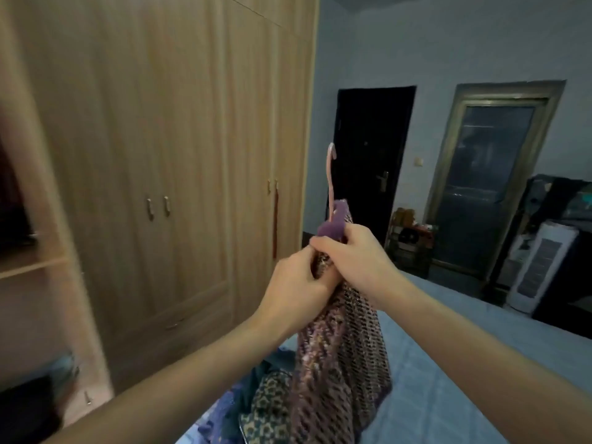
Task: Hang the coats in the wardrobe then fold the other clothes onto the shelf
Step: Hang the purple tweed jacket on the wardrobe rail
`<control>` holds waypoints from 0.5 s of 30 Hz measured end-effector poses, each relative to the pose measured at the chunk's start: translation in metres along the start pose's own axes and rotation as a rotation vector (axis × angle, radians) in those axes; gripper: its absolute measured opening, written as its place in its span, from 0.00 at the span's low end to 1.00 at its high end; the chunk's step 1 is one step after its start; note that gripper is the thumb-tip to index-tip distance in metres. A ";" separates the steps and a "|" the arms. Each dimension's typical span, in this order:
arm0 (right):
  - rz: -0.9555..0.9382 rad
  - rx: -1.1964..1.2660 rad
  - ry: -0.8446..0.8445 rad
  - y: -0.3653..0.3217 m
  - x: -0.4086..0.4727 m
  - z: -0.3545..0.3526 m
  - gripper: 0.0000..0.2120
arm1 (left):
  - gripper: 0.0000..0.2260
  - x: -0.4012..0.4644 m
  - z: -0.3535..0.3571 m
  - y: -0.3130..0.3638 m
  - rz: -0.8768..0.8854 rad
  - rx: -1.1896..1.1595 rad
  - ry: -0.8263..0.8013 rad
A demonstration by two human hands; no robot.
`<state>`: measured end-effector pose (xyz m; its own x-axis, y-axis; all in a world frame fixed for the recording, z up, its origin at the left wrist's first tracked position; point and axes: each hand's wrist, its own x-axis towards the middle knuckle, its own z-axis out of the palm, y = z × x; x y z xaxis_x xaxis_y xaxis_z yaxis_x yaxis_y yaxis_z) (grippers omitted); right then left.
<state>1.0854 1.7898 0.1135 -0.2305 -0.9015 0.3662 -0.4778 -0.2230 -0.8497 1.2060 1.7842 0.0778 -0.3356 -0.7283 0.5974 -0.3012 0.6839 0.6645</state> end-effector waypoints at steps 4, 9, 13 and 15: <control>-0.056 -0.032 -0.013 -0.027 0.016 0.049 0.05 | 0.11 -0.030 -0.056 -0.018 0.045 -0.196 -0.162; -0.167 -0.126 -0.175 -0.078 0.017 0.115 0.06 | 0.10 -0.015 -0.183 -0.083 -0.013 -0.005 0.320; -0.312 -0.145 -0.375 -0.117 0.005 0.166 0.04 | 0.20 -0.005 -0.288 -0.146 -0.078 0.529 0.286; -0.407 -0.176 -0.453 -0.133 -0.002 0.195 0.05 | 0.19 -0.013 -0.332 -0.167 -0.076 0.706 0.124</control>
<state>1.3144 1.7486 0.1518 0.3622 -0.8332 0.4178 -0.5925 -0.5518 -0.5869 1.5573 1.6655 0.1086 -0.1994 -0.7462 0.6352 -0.8387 0.4651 0.2831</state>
